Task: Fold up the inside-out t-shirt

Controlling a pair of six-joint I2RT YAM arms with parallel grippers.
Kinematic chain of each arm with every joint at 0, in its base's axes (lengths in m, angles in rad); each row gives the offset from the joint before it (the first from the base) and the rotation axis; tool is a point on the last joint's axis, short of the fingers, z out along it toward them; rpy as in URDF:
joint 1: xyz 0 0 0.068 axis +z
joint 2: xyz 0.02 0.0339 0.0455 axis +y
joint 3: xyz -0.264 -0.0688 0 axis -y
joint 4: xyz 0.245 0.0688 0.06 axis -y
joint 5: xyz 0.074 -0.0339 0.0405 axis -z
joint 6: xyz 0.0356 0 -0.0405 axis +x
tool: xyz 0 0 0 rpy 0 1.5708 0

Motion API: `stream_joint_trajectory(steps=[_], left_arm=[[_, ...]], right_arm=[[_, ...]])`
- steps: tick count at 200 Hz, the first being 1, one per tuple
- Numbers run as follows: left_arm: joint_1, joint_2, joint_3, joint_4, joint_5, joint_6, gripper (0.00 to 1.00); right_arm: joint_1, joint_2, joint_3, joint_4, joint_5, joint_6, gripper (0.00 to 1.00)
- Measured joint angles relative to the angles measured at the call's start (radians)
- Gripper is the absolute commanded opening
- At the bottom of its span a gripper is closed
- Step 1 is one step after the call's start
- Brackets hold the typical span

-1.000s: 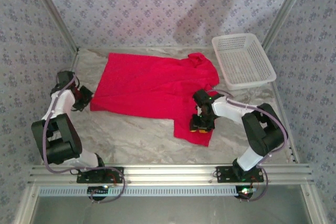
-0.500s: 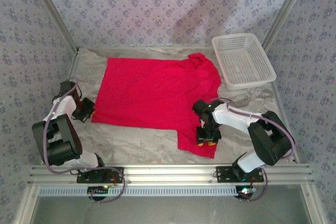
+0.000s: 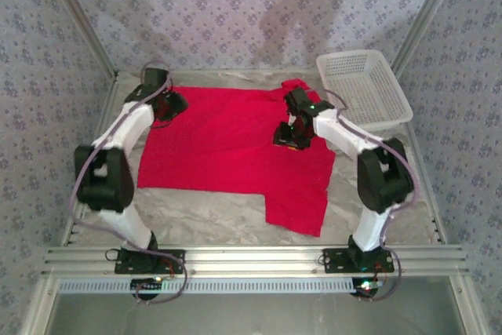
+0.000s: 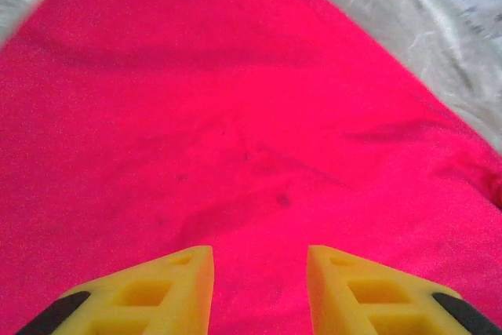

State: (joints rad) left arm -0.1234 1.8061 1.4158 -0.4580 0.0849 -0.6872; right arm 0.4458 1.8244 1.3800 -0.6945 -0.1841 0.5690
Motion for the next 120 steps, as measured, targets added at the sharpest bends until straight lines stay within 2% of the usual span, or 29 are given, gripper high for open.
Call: stream_joint_trajectory(steps=[25,46,63,92,120], left_arm=[[0.032,0.182,0.023,0.008,0.066,-0.019,0.38],[0.094,0.222,-0.026,0.019,0.11,-0.038,0.39],[0.17,0.175,-0.106,0.063,0.154,-0.052,0.4],[0.314,0.056,-0.27,0.082,0.166,-0.059,0.41],[0.36,-0.01,-0.338,0.067,0.154,-0.056,0.42]], right_arm=[[-0.003,0.084,0.0,0.022,-0.003,0.003,0.46],[0.022,0.087,-0.065,0.045,-0.003,0.017,0.46],[0.058,0.074,-0.162,0.072,0.007,0.035,0.46],[0.151,-0.049,-0.316,0.112,0.024,0.086,0.46],[0.207,-0.096,-0.338,0.054,0.032,0.116,0.48]])
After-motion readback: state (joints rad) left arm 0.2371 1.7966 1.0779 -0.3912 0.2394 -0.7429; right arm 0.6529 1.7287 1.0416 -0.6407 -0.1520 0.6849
